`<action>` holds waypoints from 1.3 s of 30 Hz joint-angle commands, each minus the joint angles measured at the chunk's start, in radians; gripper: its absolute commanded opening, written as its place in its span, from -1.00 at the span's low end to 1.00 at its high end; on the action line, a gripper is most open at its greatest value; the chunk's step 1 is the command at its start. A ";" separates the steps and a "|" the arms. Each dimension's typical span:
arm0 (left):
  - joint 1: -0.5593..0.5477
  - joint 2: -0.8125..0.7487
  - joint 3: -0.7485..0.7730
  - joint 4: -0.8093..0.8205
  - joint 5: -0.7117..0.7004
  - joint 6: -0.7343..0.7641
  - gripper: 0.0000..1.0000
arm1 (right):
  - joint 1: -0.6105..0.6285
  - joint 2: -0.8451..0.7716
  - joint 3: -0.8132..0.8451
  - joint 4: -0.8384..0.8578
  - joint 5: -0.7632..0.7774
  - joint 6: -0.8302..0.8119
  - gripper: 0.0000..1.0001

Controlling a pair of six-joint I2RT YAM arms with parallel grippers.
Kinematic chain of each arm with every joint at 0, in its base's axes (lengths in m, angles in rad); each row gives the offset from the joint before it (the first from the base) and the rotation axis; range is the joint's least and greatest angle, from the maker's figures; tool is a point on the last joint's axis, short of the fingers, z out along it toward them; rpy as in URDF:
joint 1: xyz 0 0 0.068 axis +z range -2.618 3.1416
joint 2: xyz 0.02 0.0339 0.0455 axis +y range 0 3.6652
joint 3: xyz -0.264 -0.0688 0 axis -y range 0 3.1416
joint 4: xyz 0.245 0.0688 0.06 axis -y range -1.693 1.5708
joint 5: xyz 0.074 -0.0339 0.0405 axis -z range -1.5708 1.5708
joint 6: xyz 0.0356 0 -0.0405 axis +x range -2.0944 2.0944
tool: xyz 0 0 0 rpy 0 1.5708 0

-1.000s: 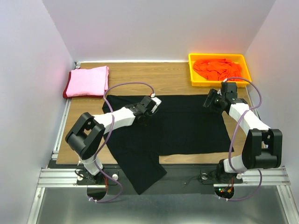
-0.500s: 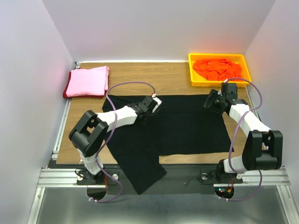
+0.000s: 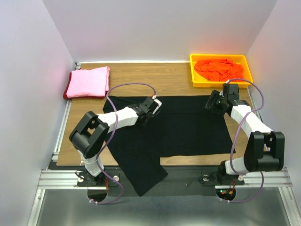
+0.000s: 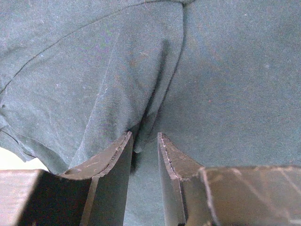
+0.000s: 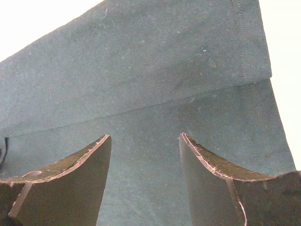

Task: Fold and stack the t-shirts
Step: Fold the tshirt

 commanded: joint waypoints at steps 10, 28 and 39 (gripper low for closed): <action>-0.002 0.017 -0.003 -0.026 -0.022 -0.009 -0.23 | -0.005 -0.018 -0.003 0.019 0.030 0.017 0.32; -0.002 -0.005 0.039 -0.052 0.003 -0.014 -0.94 | -0.005 -0.032 -0.020 0.022 0.049 0.034 0.32; -0.002 -0.028 0.088 -0.101 0.035 -0.023 -1.00 | -0.006 -0.035 -0.024 0.023 0.052 0.037 0.32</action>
